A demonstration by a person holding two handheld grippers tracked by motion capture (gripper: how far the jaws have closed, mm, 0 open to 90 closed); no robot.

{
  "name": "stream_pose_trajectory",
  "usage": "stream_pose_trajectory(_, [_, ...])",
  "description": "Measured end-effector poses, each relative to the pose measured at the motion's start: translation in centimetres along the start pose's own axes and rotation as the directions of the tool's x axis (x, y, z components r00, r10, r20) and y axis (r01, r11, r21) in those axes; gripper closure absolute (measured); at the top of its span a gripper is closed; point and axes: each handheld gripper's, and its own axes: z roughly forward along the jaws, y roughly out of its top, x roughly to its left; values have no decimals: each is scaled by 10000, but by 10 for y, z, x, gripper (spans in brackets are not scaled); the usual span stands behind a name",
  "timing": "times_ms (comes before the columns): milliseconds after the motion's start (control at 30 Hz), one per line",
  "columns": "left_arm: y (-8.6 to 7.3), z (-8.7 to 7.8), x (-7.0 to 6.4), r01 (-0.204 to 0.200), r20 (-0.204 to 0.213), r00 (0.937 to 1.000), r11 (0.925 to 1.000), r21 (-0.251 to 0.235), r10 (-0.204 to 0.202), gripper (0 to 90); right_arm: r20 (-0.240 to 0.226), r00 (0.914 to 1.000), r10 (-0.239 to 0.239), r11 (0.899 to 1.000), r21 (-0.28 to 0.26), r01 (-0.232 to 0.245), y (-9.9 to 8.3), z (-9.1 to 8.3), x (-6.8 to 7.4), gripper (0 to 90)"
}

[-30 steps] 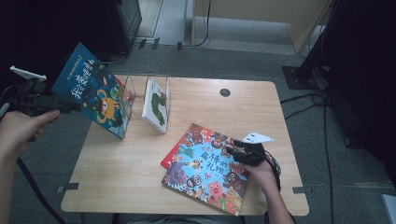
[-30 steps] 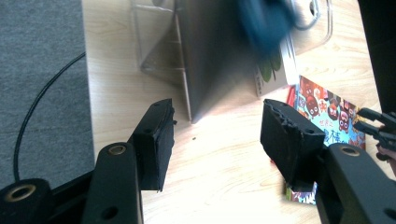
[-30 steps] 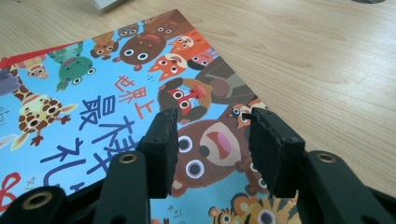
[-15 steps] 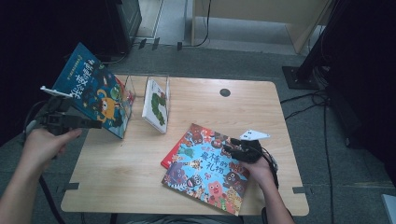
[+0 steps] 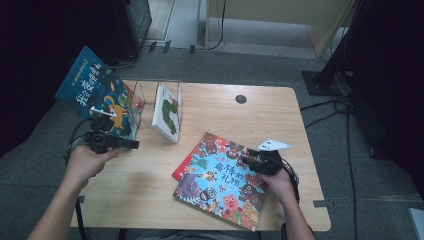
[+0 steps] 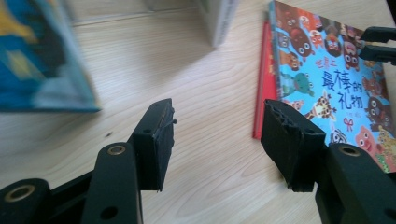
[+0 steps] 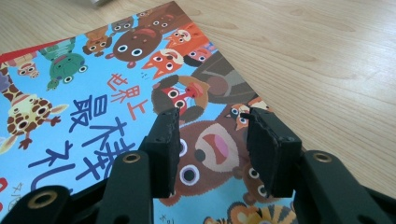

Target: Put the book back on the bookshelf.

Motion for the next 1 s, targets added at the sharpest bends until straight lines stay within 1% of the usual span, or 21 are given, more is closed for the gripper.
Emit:
stream_pose_trajectory(67, [1, 8, -3, 30, 105, 9999, 10000, 75, -31, 452, -3, 10000, 8, 10000, -70, -8, -3, -3, -1, 553])
stream_pose_trajectory(100, [2, 15, -6, -39, 115, 9999, 9999, 141, 37, 452, -4, 10000, 49, 10000, -85, -49, -4, -4, -1, 554])
stream_pose_trajectory(133, [2, 15, -6, -39, 115, 9999, 9999, 141, 37, 453, -4, 10000, 49, 10000, -85, -49, -4, -4, -1, 554])
stream_pose_trajectory(233, [4, 25, -9, -256, 178, 9995, 9994, 213, 253, 457, 132, 9999, 92, 9999, -64, -91, -10, -9, -2, 562])
stream_pose_trajectory(367, [6, 38, -14, -518, 416, 9978, 9984, 247, 507, 458, 247, 9995, 210, 9997, -94, -208, -15, -15, -4, 571])
stream_pose_trajectory(400, [6, 41, -16, -579, 416, 9975, 9979, 285, 567, 459, 276, 9994, 209, 9997, -118, -206, -17, -17, -6, 573])
stream_pose_trajectory(500, [7, 55, -23, -916, 462, 9949, 9950, 408, 897, 464, 311, 9992, 258, 9993, -284, -249, -24, -26, -9, 592])
stream_pose_trajectory(667, [7, 79, -35, -1282, 814, 9891, 9891, 719, 1223, 472, 570, 9978, 344, 9993, -134, -337, -32, -33, -11, 642])
stream_pose_trajectory(700, [7, 82, -37, -1344, 827, 9883, 9880, 762, 1281, 490, 671, 9970, 393, 9992, -116, -386, -34, -36, -11, 654])
stream_pose_trajectory(733, [8, 86, -39, -1500, 876, 9859, 9851, 845, 1426, 515, 711, 9966, 418, 9991, -105, -412, -35, -38, -11, 665])
stream_pose_trajectory(767, [7, 88, -41, -1611, 862, 9843, 9837, 803, 1541, 553, 799, 9957, 467, 9989, -87, -462, -37, -40, -12, 681])
stream_pose_trajectory(800, [7, 91, -44, -1668, 937, 9826, 9835, 693, 1601, 600, 883, 9948, 509, 9987, -61, -505, -39, -42, -12, 690])
stream_pose_trajectory(833, [7, 93, -45, -1694, 1090, 9809, 9831, 690, 1613, 640, 976, 9936, 561, 9984, -34, -561, -42, -44, -13, 705])
stream_pose_trajectory(867, [7, 95, -47, -1704, 1216, 9793, 9832, 651, 1617, 651, 1044, 9926, 622, 9981, -21, -624, -44, -47, -13, 716])
stream_pose_trajectory(900, [7, 97, -48, -1755, 1244, 9781, 9824, 646, 1666, 700, 1138, 9908, 733, 9973, 10, -739, -47, -50, -14, 746])
stream_pose_trajectory(933, [7, 99, -50, -1854, 1228, 9766, 9806, 628, 1768, 700, 1138, 9908, 733, 9973, 10, -739, -47, -50, -14, 746])
stream_pose_trajectory(1000, [6, 104, -53, -1982, 1241, 9742, 9775, 717, 1885, 733, 1244, 9889, 813, 9967, -35, -815, -50, -54, -15, 769])
